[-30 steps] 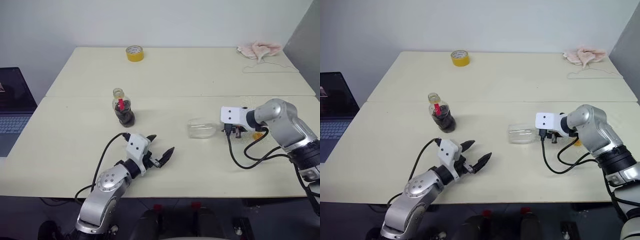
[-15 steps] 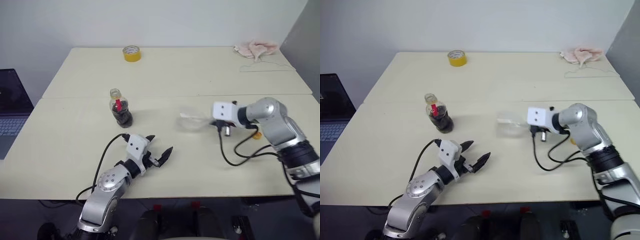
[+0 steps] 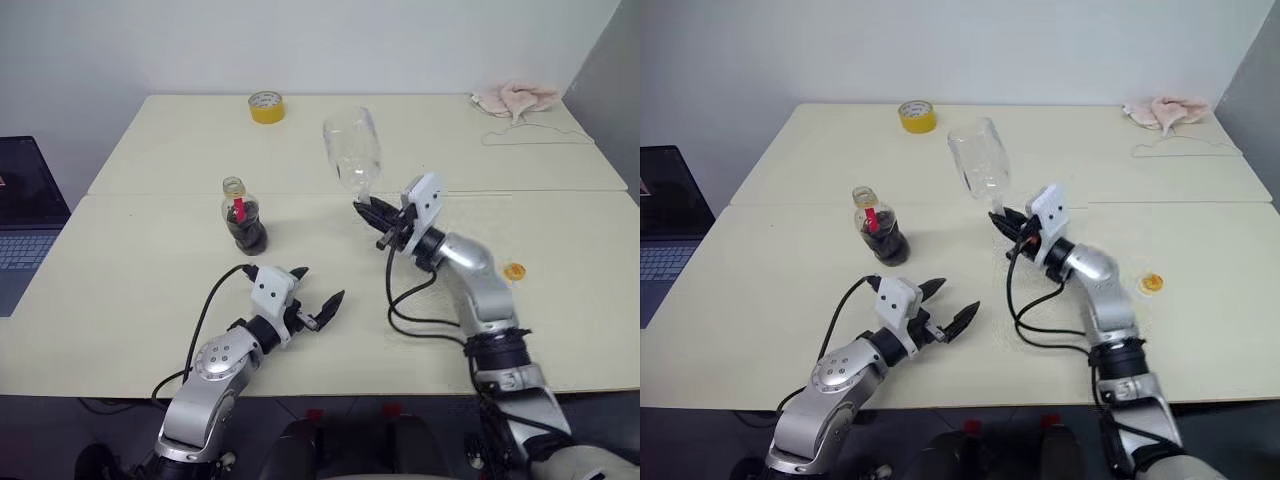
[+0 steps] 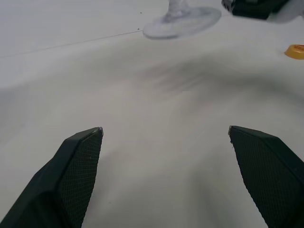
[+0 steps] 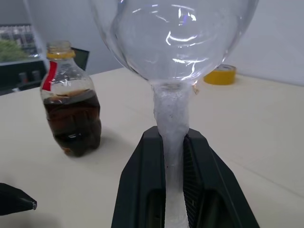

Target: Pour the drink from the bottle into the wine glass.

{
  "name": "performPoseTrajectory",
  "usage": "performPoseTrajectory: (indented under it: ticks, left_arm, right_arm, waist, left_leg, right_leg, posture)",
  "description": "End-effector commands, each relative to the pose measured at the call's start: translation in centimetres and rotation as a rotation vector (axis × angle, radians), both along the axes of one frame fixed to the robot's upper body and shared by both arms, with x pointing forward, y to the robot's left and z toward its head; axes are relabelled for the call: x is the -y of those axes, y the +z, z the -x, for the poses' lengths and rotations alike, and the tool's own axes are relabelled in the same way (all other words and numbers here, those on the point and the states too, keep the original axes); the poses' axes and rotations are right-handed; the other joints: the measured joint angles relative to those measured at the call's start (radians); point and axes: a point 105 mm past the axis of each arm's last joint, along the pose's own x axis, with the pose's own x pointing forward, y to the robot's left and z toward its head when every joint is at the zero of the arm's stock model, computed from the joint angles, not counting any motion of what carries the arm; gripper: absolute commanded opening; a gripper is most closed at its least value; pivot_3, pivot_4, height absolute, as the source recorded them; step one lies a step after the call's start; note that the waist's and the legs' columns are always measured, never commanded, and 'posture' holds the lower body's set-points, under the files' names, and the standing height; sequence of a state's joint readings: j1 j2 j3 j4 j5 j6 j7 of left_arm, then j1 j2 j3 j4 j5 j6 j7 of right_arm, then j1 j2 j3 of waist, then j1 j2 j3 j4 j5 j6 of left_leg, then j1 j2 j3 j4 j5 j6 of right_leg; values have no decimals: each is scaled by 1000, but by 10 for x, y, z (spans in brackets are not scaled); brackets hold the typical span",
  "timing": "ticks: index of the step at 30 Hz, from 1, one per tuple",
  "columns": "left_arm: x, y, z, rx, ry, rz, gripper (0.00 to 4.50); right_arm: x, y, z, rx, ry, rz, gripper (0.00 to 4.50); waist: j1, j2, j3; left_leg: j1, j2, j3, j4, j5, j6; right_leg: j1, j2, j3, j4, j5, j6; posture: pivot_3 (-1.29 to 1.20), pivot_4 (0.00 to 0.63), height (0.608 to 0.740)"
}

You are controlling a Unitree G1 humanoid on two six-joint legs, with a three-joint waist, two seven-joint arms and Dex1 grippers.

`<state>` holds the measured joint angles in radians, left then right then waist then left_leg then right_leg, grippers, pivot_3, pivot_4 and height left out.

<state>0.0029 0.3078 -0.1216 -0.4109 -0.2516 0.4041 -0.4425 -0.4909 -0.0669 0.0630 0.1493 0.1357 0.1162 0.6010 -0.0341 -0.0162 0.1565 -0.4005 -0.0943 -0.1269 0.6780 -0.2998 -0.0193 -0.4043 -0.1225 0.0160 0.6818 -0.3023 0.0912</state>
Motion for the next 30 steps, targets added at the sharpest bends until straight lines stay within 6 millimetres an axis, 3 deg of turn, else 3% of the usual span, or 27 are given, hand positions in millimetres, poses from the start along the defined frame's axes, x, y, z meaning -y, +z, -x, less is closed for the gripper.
performPoseTrajectory:
  ticks: [1, 6, 13, 16, 20, 30]
  left_arm:
    - [-3, 9, -3, 42, 10, -1, 4500]
    - [-2, 9, -3, 41, 7, -1, 4500]
    - [-2, 8, -3, 42, 8, -4, 4500]
    - [-3, 7, -5, 41, 11, -4, 4500]
    - [-3, 8, -7, 45, 8, -6, 4500]
    - [-2, 8, -9, 50, -2, -10, 4500]
  right_arm:
    - [-9, 3, 0, 78, -52, 36, 207]
    - [-13, -20, -4, 26, -99, 82, 207]
    - [-2, -49, -5, -68, -123, 145, 206]
    - [10, -77, -3, -155, -135, 246, 206]
    - [18, -73, -1, -164, -141, 219, 202]
    - [32, -85, 11, -265, -113, 249, 198]
  waist:
    - [-1, 0, 0]
    - [-1, 0, 0]
    - [-3, 1, -1]
    - [-1, 2, -7]
    - [6, 3, -15]
    - [8, 5, -19]
  left_leg:
    - [0, 0, 0, 0, 0, 0]
    - [1, 0, -1, 0, 0, 0]
    - [2, 0, -1, 0, 0, 0]
    - [3, 0, -1, -1, 0, 0]
    - [5, 0, -2, -1, 0, 0]
    - [13, -1, -4, -3, 0, 0]
  right_leg:
    - [0, 0, 0, 0, 0, 0]
    - [0, 0, -1, 0, 0, 0]
    - [0, 0, 0, 0, 0, 0]
    - [0, 0, -1, -1, 0, 0]
    - [3, 0, -1, -1, 0, 0]
    - [16, 0, -2, -4, 0, 0]
  posture:
    - [0, 150, 740]
    - [0, 150, 740]
    - [0, 150, 740]
    - [0, 150, 740]
    - [0, 150, 740]
    - [0, 150, 740]
